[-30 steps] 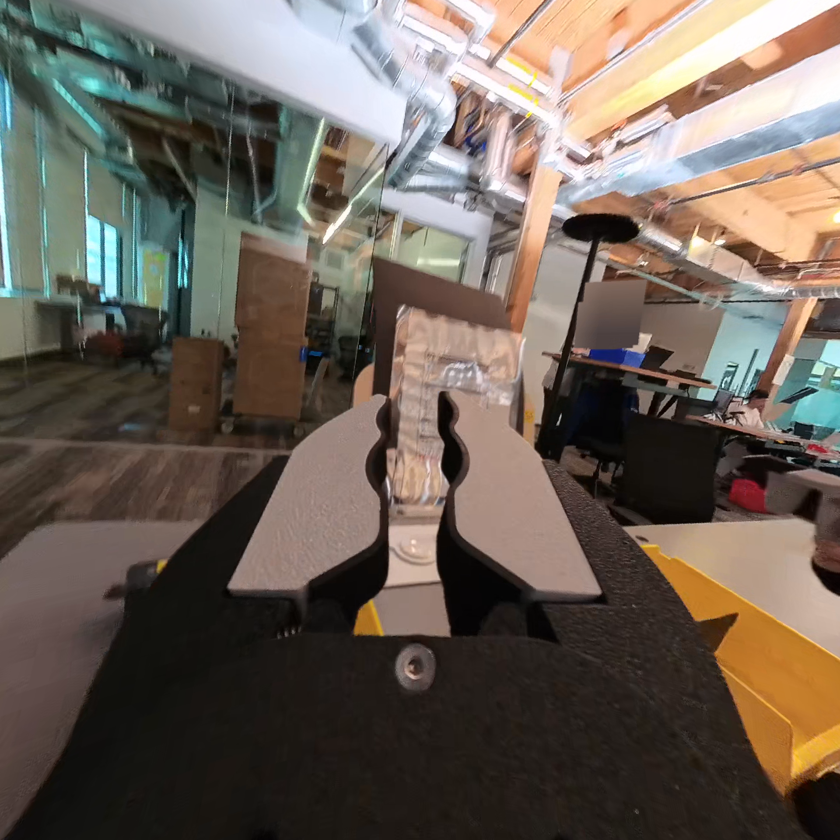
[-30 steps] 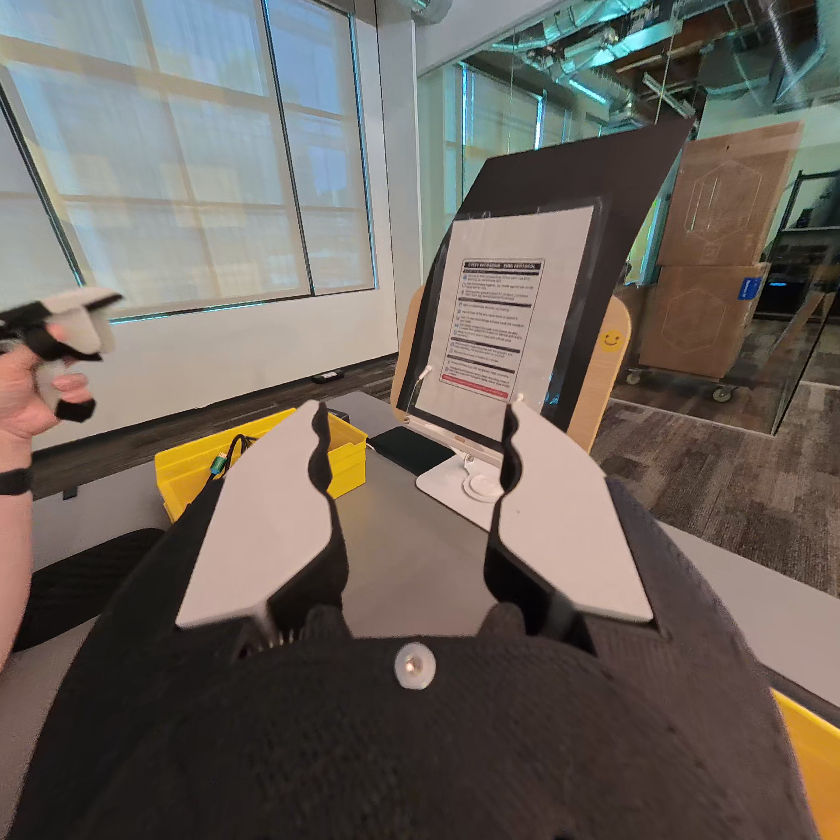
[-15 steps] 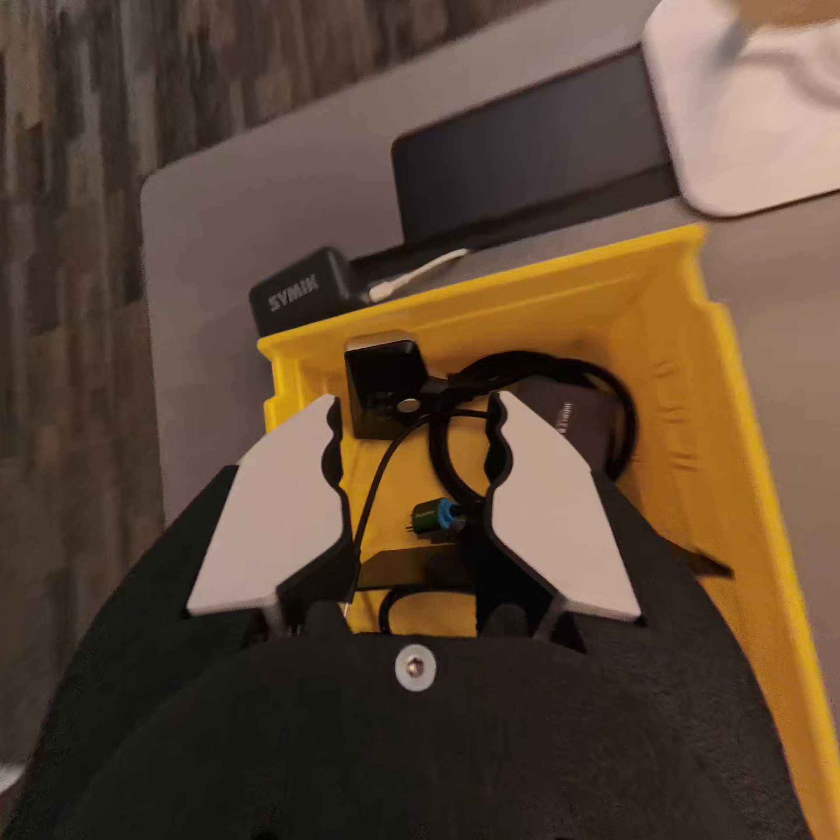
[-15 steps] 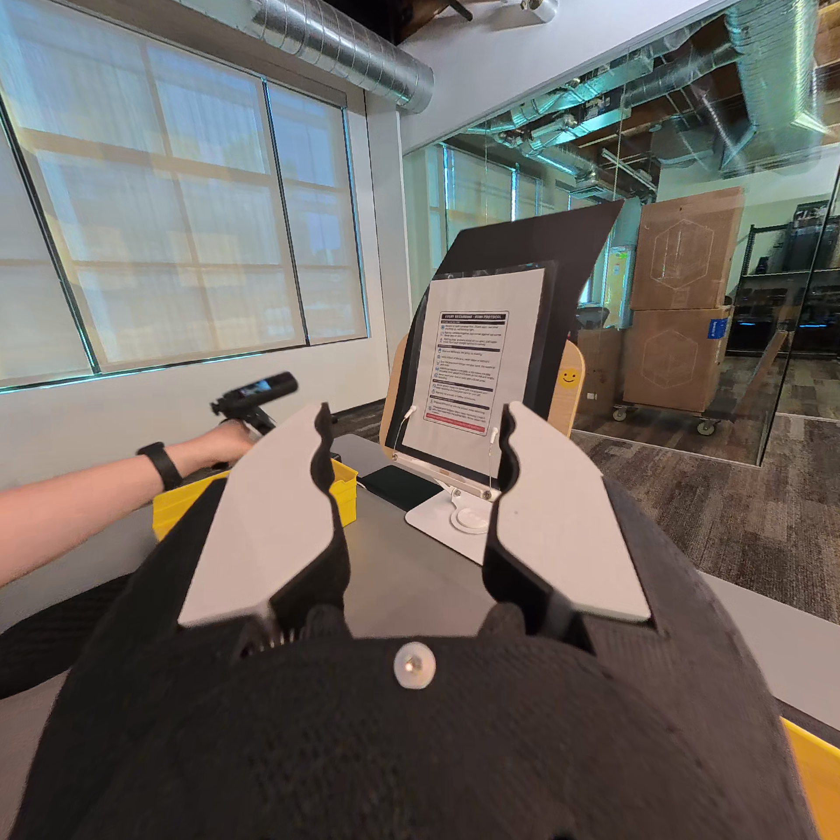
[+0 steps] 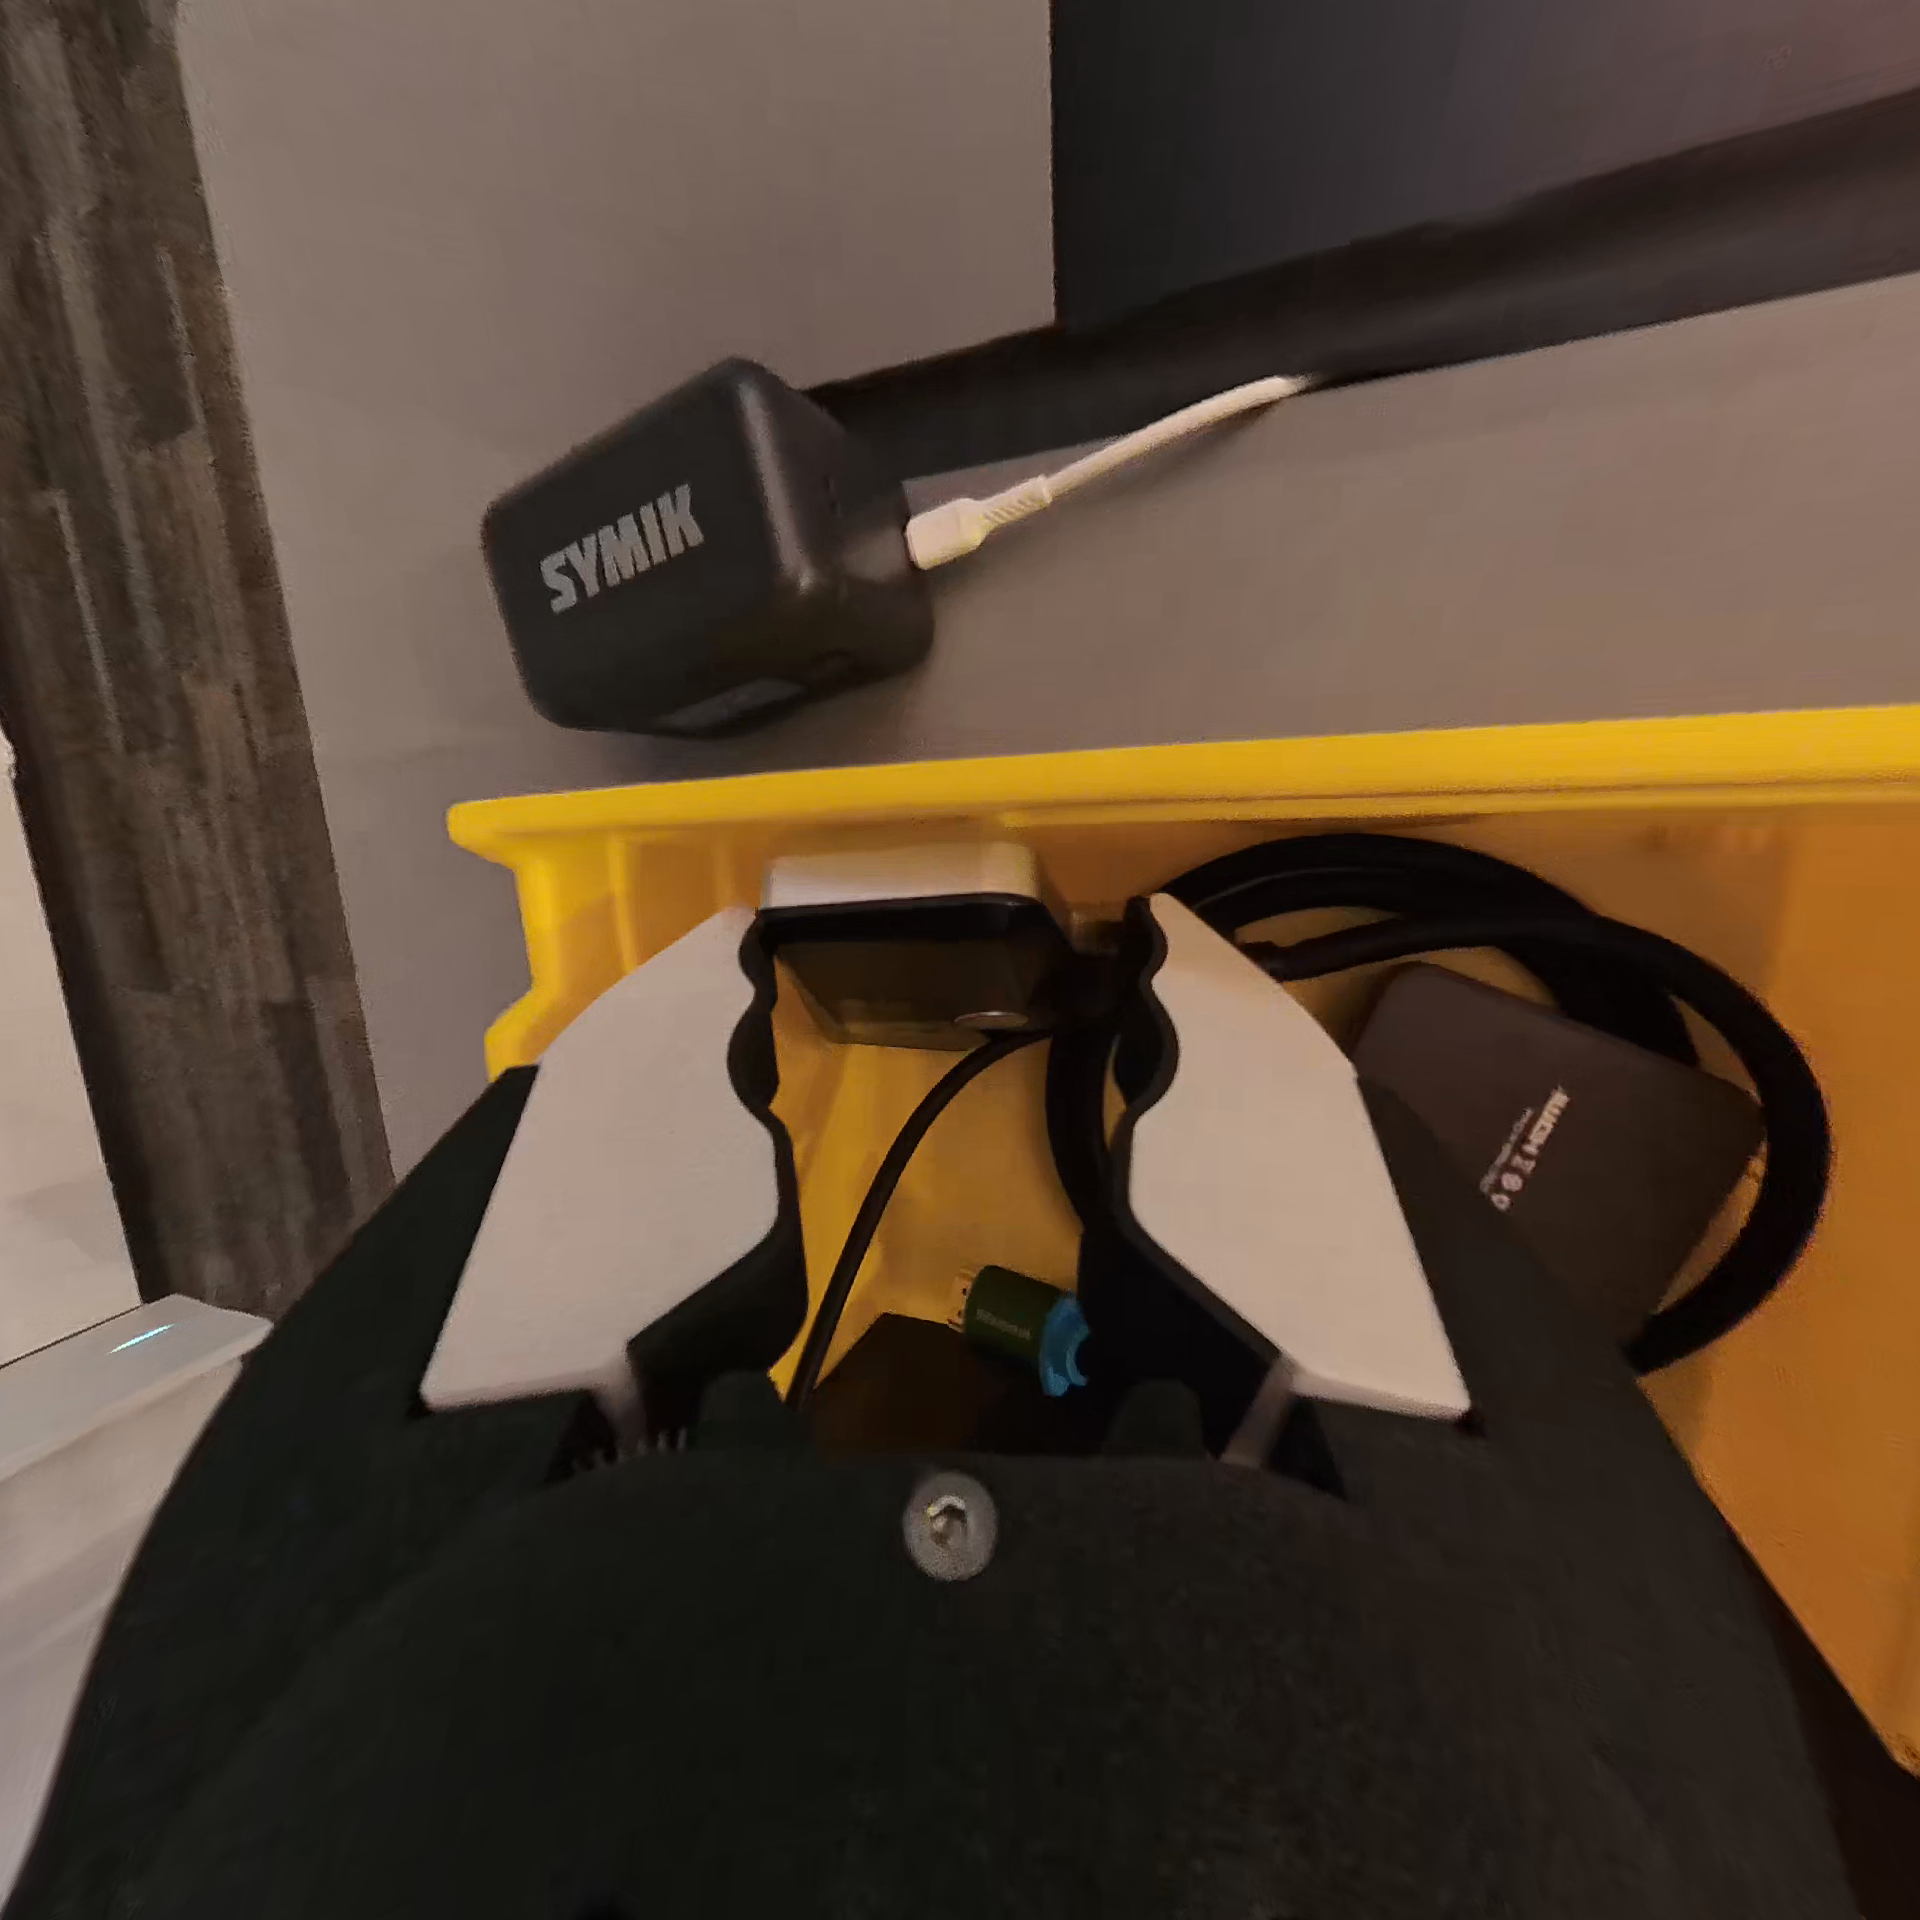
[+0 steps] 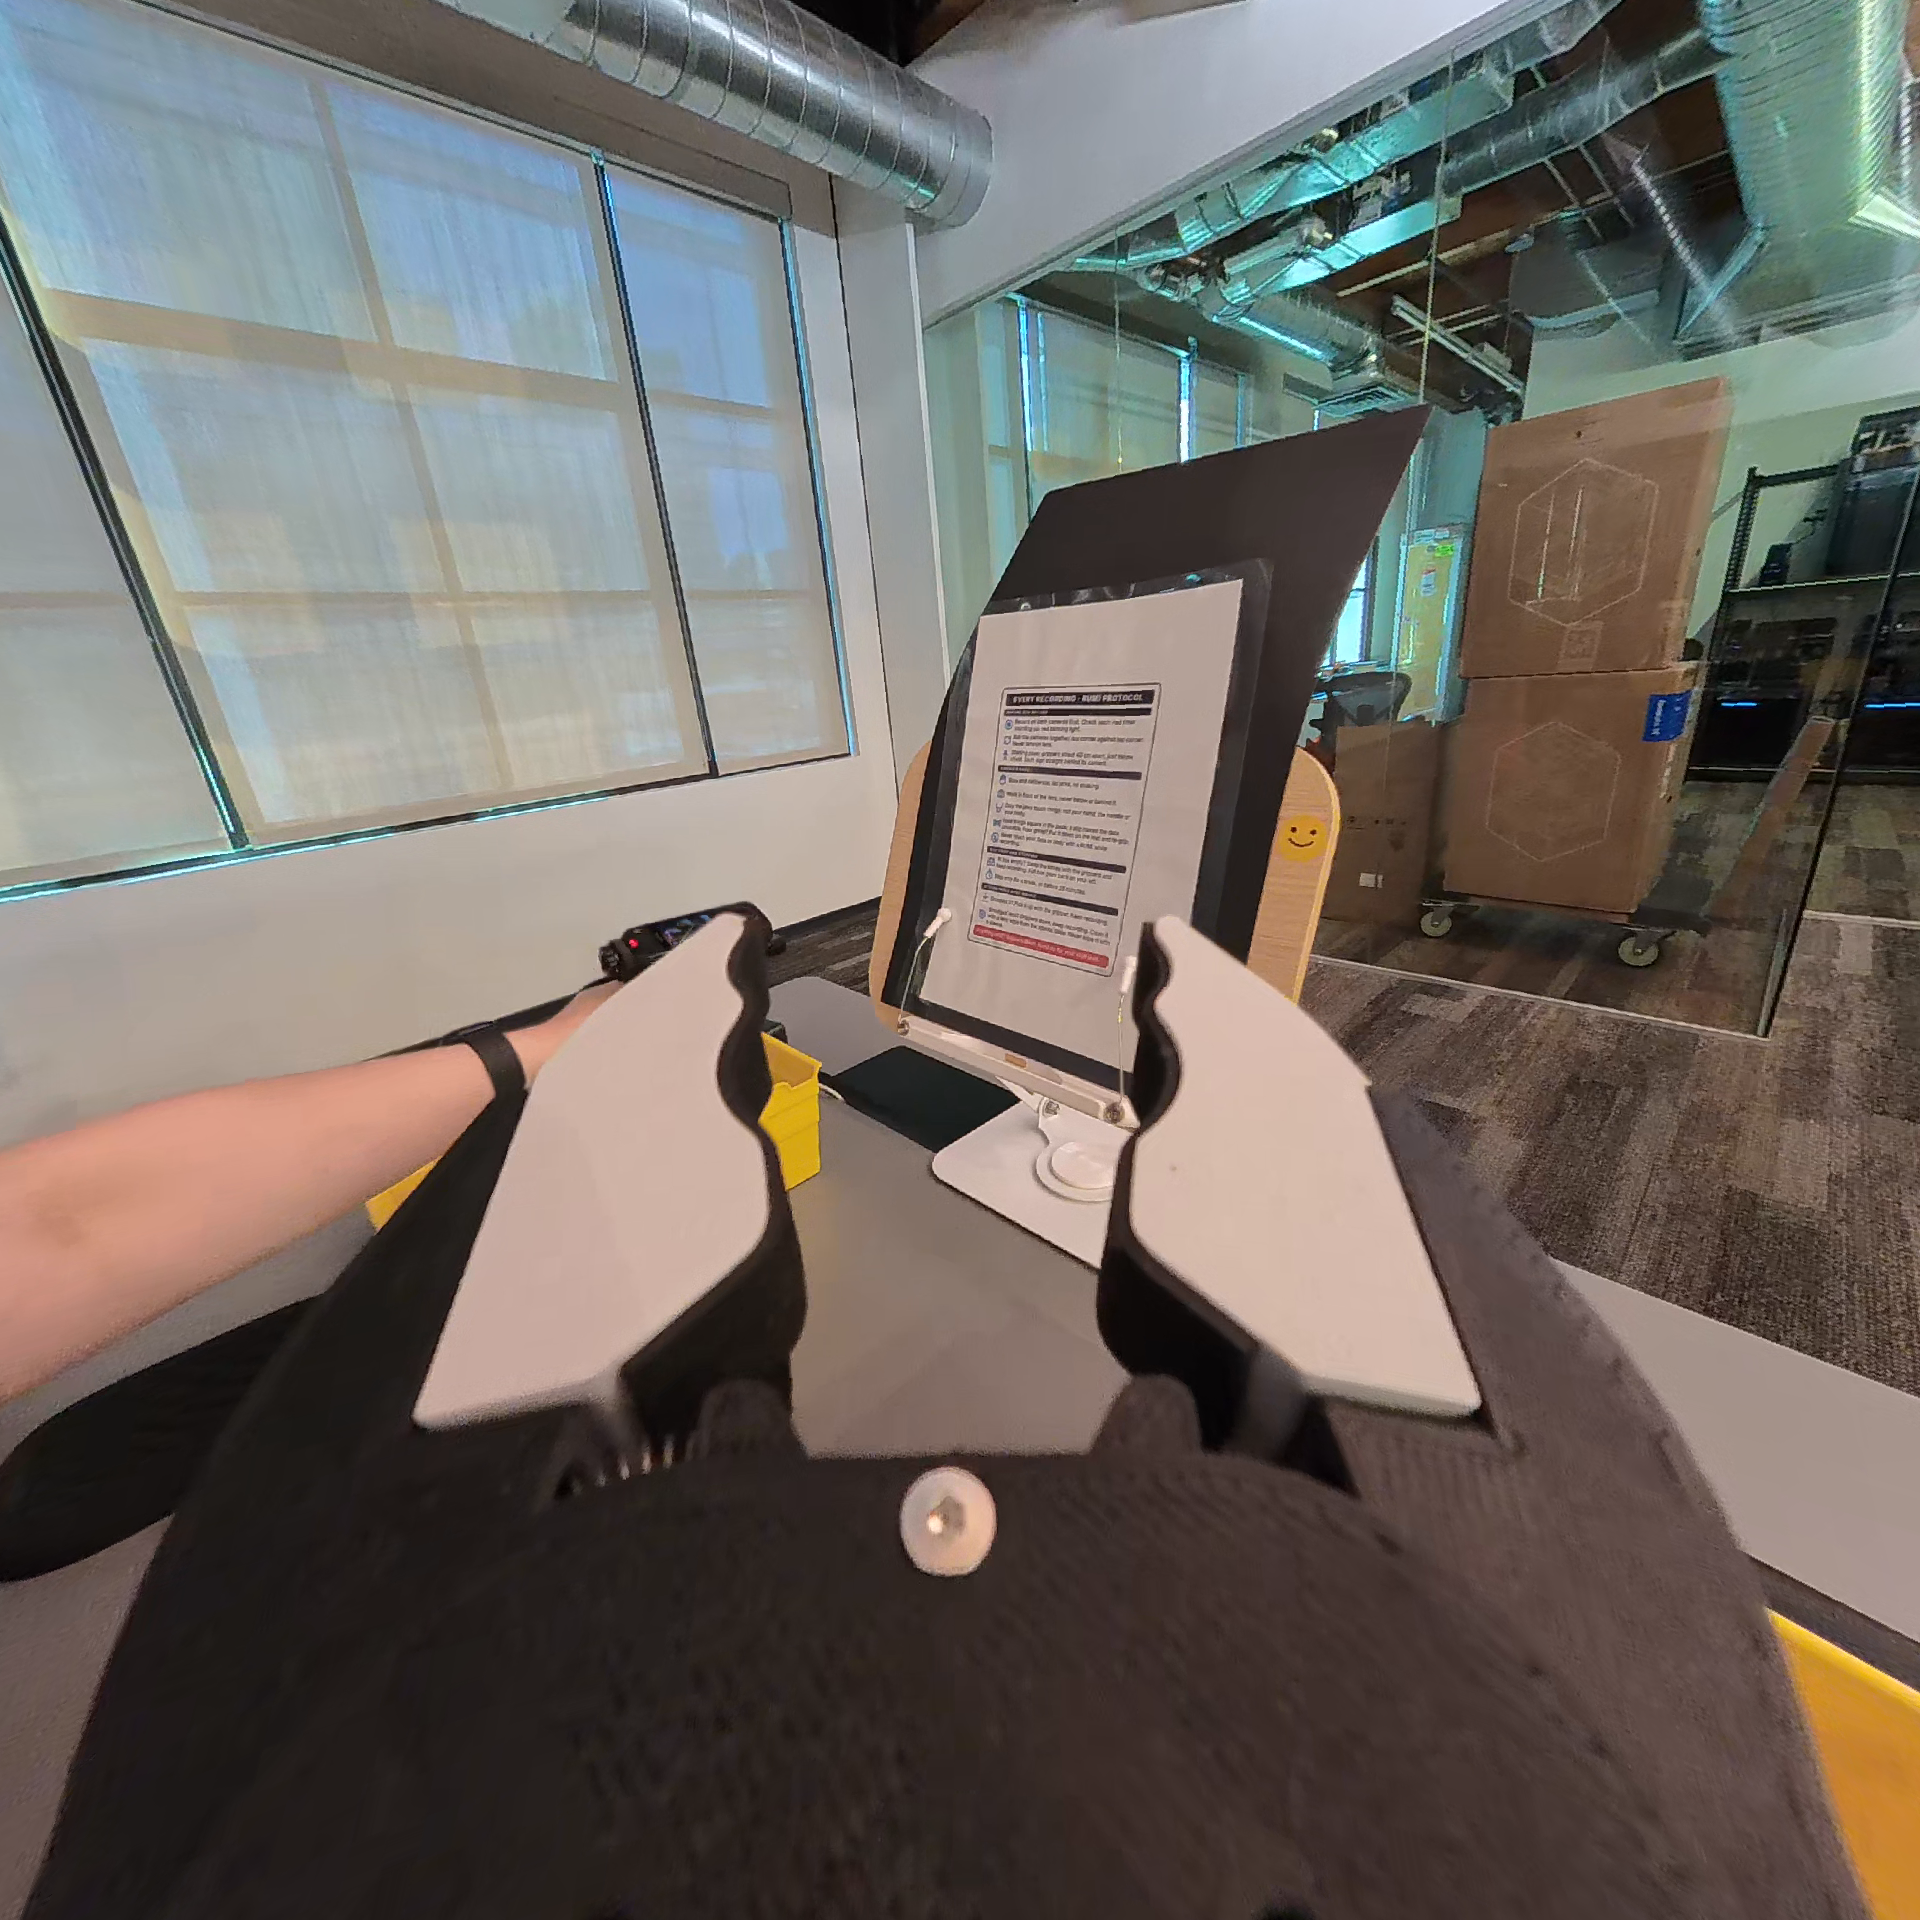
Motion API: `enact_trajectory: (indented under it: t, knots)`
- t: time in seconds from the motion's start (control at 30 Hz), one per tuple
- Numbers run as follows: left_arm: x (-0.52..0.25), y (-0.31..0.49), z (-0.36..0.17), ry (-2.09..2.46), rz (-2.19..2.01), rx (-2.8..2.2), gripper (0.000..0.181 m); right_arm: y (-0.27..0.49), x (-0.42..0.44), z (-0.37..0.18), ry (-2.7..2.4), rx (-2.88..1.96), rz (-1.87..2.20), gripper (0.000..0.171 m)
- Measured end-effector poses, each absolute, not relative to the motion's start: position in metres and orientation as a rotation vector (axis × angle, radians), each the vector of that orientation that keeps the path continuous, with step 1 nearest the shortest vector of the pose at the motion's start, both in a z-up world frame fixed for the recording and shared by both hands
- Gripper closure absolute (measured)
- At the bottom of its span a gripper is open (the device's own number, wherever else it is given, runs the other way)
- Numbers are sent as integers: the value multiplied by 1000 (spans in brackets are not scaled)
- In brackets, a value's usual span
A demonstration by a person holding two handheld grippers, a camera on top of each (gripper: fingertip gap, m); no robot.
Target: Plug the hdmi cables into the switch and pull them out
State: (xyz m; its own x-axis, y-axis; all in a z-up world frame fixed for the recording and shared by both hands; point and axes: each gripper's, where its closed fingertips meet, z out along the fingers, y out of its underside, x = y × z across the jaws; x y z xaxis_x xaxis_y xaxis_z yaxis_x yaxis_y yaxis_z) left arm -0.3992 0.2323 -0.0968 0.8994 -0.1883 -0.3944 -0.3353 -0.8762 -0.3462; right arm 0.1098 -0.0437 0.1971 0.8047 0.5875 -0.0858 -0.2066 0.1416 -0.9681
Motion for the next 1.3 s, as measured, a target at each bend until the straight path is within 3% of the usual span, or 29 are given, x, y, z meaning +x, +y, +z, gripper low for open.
enact_trajectory:
  t: [0.1,0.3,0.93,1.3]
  knots:
    - [-400,237,-93,357,489,-2594,128,-45,111,197,-355,-1315,573,103]
    - [-398,235,-62,421,549,-2461,128,-46,123,201,-321,-1291,582,105]
    - [-360,191,211,630,1041,-1904,129,-53,131,208,-296,-1248,596,109]
    - [-335,163,290,571,927,-1813,129,-45,120,199,-323,-1294,590,109]
